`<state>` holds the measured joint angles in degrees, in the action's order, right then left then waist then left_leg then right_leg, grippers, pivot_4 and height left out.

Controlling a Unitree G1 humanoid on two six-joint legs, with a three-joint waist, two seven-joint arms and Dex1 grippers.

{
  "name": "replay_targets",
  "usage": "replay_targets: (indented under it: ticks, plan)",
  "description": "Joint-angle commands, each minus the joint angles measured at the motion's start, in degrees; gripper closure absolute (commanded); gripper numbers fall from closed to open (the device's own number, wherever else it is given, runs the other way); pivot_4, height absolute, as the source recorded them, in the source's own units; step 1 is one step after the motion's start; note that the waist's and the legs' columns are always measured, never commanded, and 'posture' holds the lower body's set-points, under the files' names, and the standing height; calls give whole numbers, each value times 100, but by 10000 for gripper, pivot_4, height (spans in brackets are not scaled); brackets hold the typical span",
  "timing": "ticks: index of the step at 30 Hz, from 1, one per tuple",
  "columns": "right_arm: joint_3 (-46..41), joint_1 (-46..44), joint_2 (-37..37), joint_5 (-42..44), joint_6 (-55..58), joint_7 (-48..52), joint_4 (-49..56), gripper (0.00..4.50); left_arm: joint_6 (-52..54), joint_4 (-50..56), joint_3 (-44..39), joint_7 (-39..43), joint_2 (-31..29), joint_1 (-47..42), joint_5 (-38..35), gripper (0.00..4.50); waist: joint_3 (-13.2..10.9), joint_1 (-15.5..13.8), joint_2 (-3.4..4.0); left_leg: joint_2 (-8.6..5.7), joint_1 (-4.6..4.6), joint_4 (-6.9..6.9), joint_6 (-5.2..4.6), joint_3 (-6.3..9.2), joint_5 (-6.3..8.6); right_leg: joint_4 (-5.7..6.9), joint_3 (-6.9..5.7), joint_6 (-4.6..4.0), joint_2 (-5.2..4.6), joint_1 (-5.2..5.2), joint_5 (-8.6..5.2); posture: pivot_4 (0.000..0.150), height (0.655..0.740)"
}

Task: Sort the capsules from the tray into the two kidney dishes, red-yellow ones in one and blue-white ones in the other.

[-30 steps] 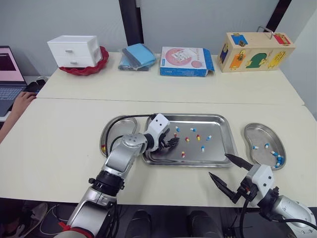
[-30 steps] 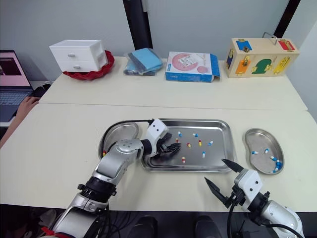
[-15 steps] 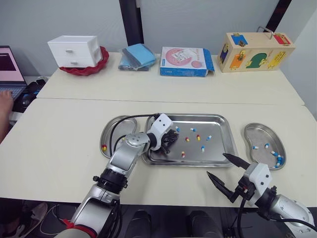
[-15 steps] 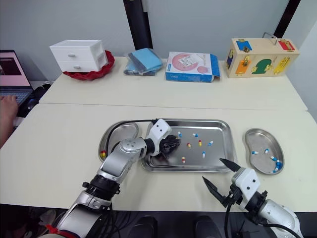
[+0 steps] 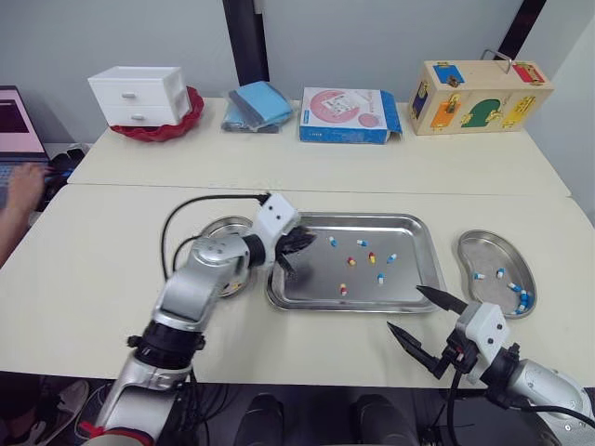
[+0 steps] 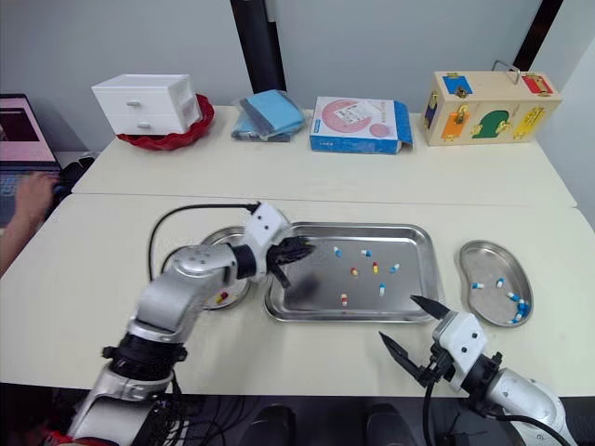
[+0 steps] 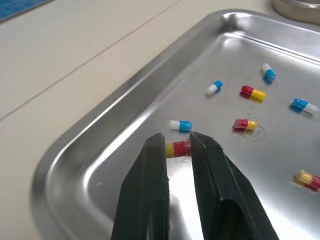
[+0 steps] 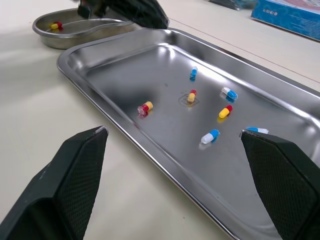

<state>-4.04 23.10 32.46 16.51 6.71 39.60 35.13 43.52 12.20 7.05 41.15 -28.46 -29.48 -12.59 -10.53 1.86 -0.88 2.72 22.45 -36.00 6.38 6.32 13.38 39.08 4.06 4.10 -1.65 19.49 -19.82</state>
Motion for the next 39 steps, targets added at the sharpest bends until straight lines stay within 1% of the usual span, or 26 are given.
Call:
replay_targets:
  ticks: [1, 3, 6, 8, 12, 18, 20, 21, 25, 27, 31, 35, 38, 39]
  plan:
    - [129, -232, 233, 15, -195, 381, -16, 0, 428, 429, -697, 110, -543, 100, -292, 41560, -2, 11, 0, 0, 0, 1, 0, 0, 0, 0, 0, 0, 0, 0, 0, 1500, 7400]
    - [209, -361, 325, 32, -246, 541, -77, 0, 583, 518, -933, 108, -780, 218, -412, 41560, -4, 2, 0, 0, 2, 2, 0, 0, 0, -1, 0, 0, 0, 3, 0, 1500, 7400]
    - [447, -896, 519, 143, -181, 928, -193, 0, 615, 588, -1584, 155, -1367, 803, -451, 41560, -7, 27, -2, 1, 4, 3, 0, -2, 0, -3, 2, 0, -1, 4, 0, 1500, 7400]
    - [575, -1216, 557, 257, -104, 1095, -248, 0, 679, 679, -1879, 136, -1563, 1141, -546, 41560, -10, 44, -2, 2, 3, 4, -1, -2, 1, -1, 3, 0, 0, 9, 0, 1500, 7400]
    - [758, -1587, 533, 374, 40, 1244, -312, 0, 606, 723, -2095, 80, -1656, 1566, -626, 41560, -14, -68, -10, 0, 13, 0, 0, 5, 0, -3, -7, 0, -3, 10, 0, 1500, 7400]
    - [955, -1881, 407, 401, 194, 1218, -373, 0, 126, 701, -2113, 104, -1355, 1716, -813, 41560, -14, -73, -11, 1, 15, -1, 0, 8, 0, 0, -9, -1, -2, 13, 0, 1500, 7400]
    - [944, -1887, 397, 404, 218, 1197, -377, 0, 167, 661, -2155, 137, -1318, 1666, -966, 34409, -15, -55, -11, 1, 17, -1, 0, 7, 0, -1, -9, -1, -2, 13, 0, 1500, 7400]
    - [926, -1880, 389, 409, 234, 1180, -376, 0, 177, 640, -2160, 153, -1327, 1647, -1017, 31926, -15, -43, -11, 1, 17, -1, 0, 7, 0, -1, -8, -1, -2, 14, 0, 1500, 7400]
    - [854, -1848, 353, 417, 280, 1095, -369, 0, 135, 548, -2147, 210, -1432, 1653, -1113, 19288, -15, -14, -10, 1, 16, 0, 0, 7, 0, -1, -8, -1, -2, 14, 0, 1500, 7400]
    - [820, -1831, 336, 426, 301, 1051, -357, 0, 130, 517, -2142, 229, -1459, 1659, -1139, 11984, -15, -10, -10, 1, 16, 0, 0, 6, 0, -1, -7, -1, -2, 15, 0, 1500, 7400]
    - [784, -1789, 330, 455, 360, 979, -288, 0, 109, 492, -2183, 279, -1500, 1704, -1232, 418, -15, -9, -10, 1, 16, 1, 0, 6, 1, -1, -7, -1, -2, 15, 0, 1500, 7400]
    - [766, -1804, 338, 452, 402, 930, -258, 0, -58, 478, -2318, 391, -1536, 1797, -1349, 418, -15, -8, -10, 1, 16, 0, 0, 6, 0, -1, -7, -1, -2, 15, 0, 1500, 7400]
    - [536, -1811, 360, 489, 484, 784, -213, 0, -439, 475, -2651, 682, -1617, 2117, -1449, 418, -15, -9, -10, 1, 16, 1, 0, 5, 1, -1, -6, -1, -2, 16, 0, 1500, 7400]
    - [393, -1762, 392, 544, 527, 748, -173, 0, -540, 425, -2741, 712, -1696, 2270, -1381, 418, -15, 1, -9, 2, 17, 2, 0, 4, 1, -1, -5, -1, -2, 19, 0, 1500, 7400]
